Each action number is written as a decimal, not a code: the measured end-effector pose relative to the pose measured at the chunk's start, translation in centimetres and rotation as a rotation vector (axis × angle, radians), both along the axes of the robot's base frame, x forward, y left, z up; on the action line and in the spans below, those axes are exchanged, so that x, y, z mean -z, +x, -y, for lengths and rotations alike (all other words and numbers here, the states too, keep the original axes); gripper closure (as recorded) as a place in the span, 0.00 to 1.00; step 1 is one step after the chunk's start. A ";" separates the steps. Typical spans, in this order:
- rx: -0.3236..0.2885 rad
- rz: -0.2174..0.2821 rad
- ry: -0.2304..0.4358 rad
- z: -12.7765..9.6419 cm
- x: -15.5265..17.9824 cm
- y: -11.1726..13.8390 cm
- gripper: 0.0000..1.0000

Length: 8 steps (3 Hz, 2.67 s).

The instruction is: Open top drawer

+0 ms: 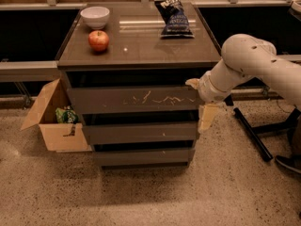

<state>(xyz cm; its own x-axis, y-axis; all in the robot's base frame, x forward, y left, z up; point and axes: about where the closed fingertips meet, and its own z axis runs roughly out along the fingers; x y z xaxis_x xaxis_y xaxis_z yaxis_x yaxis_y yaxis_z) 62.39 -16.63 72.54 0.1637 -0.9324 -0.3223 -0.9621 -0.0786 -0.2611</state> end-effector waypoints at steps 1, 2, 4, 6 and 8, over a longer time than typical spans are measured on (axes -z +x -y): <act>-0.004 0.001 -0.022 0.0 1.4 1.7 0.00; 0.008 0.016 -0.043 0.5 2.8 4.1 0.00; 0.025 0.073 -0.053 0.6 4.0 8.0 0.00; -0.009 0.050 -0.034 -0.7 6.0 9.9 0.18; -0.017 0.018 -0.011 -0.8 6.6 8.8 0.73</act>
Offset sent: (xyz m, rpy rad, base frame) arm 0.0753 -0.0146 -0.0391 -0.0703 -0.0473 -0.0311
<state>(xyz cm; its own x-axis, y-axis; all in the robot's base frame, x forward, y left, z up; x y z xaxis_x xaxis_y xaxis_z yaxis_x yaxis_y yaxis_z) 71.18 -15.84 65.90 0.1856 -0.9329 -0.3087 -0.9556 -0.0983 -0.2777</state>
